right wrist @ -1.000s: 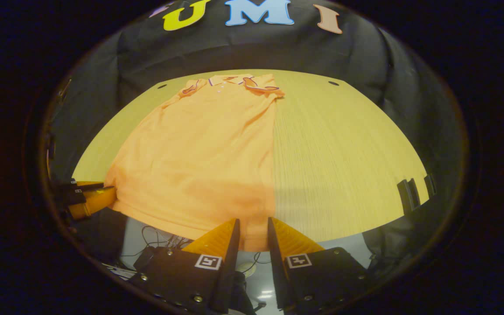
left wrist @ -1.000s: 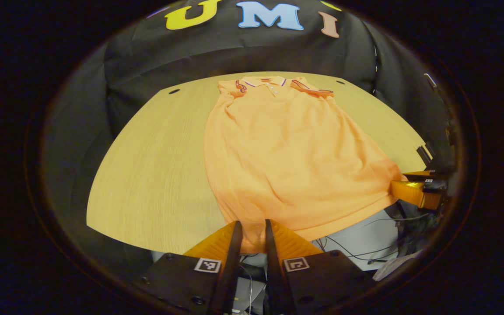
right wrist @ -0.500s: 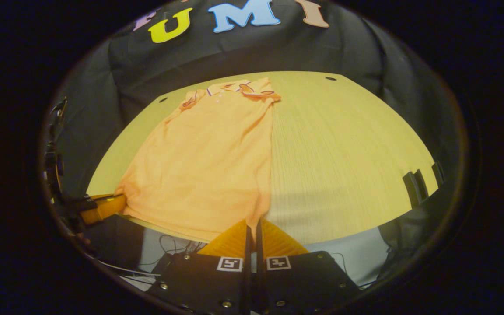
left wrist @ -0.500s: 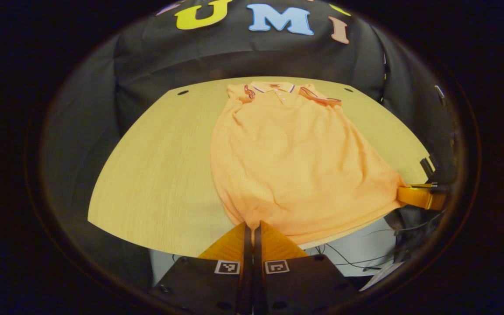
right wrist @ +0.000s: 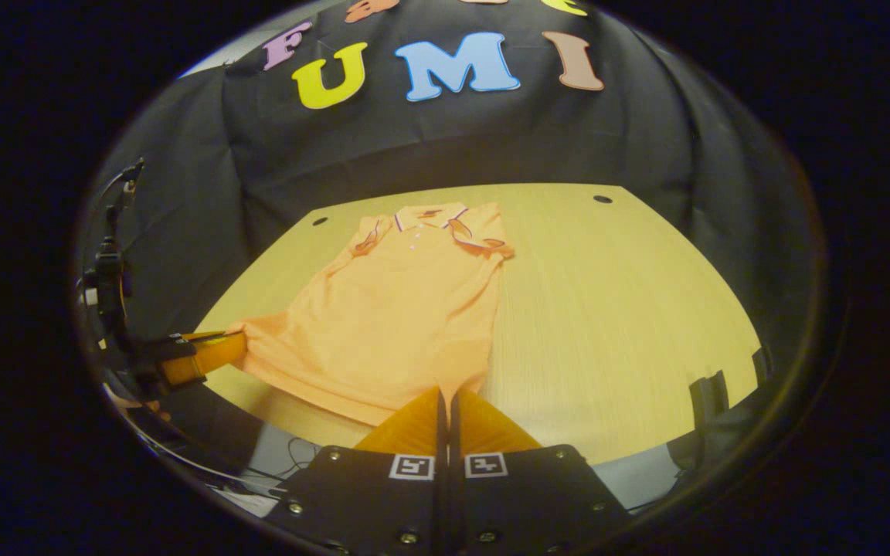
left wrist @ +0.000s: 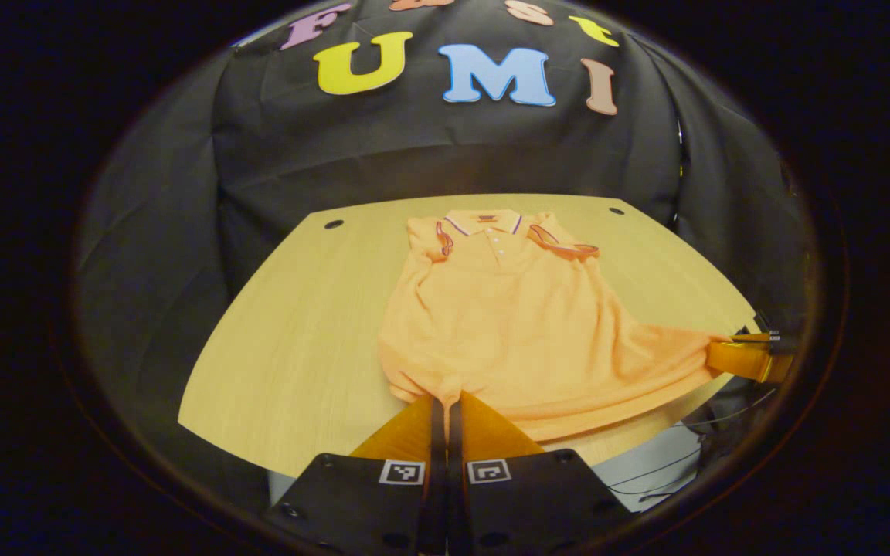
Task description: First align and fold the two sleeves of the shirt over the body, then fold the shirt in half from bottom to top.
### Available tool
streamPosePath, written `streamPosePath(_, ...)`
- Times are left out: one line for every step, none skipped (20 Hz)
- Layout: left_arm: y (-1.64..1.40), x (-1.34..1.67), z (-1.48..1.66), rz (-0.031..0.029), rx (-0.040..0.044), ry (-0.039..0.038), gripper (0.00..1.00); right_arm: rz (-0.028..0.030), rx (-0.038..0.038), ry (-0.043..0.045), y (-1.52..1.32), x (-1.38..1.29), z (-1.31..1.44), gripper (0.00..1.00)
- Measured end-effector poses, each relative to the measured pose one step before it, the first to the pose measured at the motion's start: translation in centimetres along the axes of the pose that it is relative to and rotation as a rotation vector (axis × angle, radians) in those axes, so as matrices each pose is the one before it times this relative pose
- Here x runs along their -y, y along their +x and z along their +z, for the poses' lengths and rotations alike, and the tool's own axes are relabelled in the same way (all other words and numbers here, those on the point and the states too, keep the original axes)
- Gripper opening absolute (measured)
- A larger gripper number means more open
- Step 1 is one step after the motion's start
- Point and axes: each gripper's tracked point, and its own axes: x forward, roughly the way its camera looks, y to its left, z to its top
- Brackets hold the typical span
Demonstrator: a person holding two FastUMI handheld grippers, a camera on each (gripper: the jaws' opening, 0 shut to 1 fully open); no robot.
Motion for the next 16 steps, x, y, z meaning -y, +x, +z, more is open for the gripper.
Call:
streamPosePath(0.105,0.120,0.777,-0.00535,0.00970,-0.00577,0.06,0.00137,0.01417,0.00148,-0.053,0.045,0.850,0.00)
streamPosePath(0.229,0.044,0.706,-0.00104,0.00971,-0.00378,0.06,0.00344,0.01657,0.00294,-0.090,0.037,1.120,0.00)
streamPosePath(0.198,-0.038,0.777,0.00244,0.00918,-0.00253,0.06,-0.00048,0.01512,0.00561,-0.016,0.012,1.021,0.00)
streamPosePath(0.247,-0.171,0.891,-0.00005,0.00731,-0.00476,0.06,0.00199,0.01070,0.00814,0.040,0.048,1.046,0.00)
streamPosePath(0.132,-0.074,0.835,-0.00237,0.00825,-0.00649,0.06,0.00295,0.01296,0.00891,0.183,-0.060,1.034,0.00)
streamPosePath(0.148,-0.044,0.821,-0.00251,0.01129,-0.00669,0.06,0.00122,0.01077,0.00427,0.175,0.007,1.108,0.00)
streamPosePath(0.402,-0.080,0.893,-0.00197,0.00872,-0.00461,0.06,-0.00504,0.01293,0.00062,0.349,0.223,1.008,0.00)
streamPosePath(0.447,-0.117,0.830,-0.00160,0.00785,-0.00422,0.06,-0.00320,0.01080,-0.00025,0.413,0.120,1.048,0.00)
streamPosePath(0.394,0.106,0.920,-0.00879,0.00798,-0.00277,0.06,-0.00239,0.00969,0.00075,0.398,-0.048,0.906,0.00)
streamPosePath(0.372,-0.137,0.991,-0.00383,0.00896,0.00016,0.06,-0.00159,0.00990,-0.00156,0.484,-0.062,0.998,0.00)
streamPosePath(0.409,-0.122,1.016,-0.00350,0.00967,0.00308,0.06,-0.00476,0.00981,-0.00358,0.647,0.077,0.848,0.00)
streamPosePath(0.583,-0.127,0.941,-0.00022,0.01074,0.00292,0.06,-0.00277,0.00857,-0.00228,0.587,-0.033,0.883,0.00)
streamPosePath(0.662,-0.192,0.870,-0.00236,0.00970,0.00457,0.06,-0.00008,0.00780,0.00001,0.632,-0.132,0.927,0.00)
streamPosePath(0.643,-0.140,0.928,-0.00136,0.00975,0.00250,0.06,-0.00133,0.00723,0.00232,0.721,-0.042,0.963,0.00)
streamPosePath(0.705,-0.282,0.932,-0.00013,0.00770,0.00000,0.07,-0.00505,0.00621,0.00229,0.700,0.033,0.821,0.00)
streamPosePath(0.888,-0.168,0.923,-0.00477,0.00601,-0.00081,0.06,-0.00545,0.00792,0.00017,0.796,0.125,1.019,0.00)
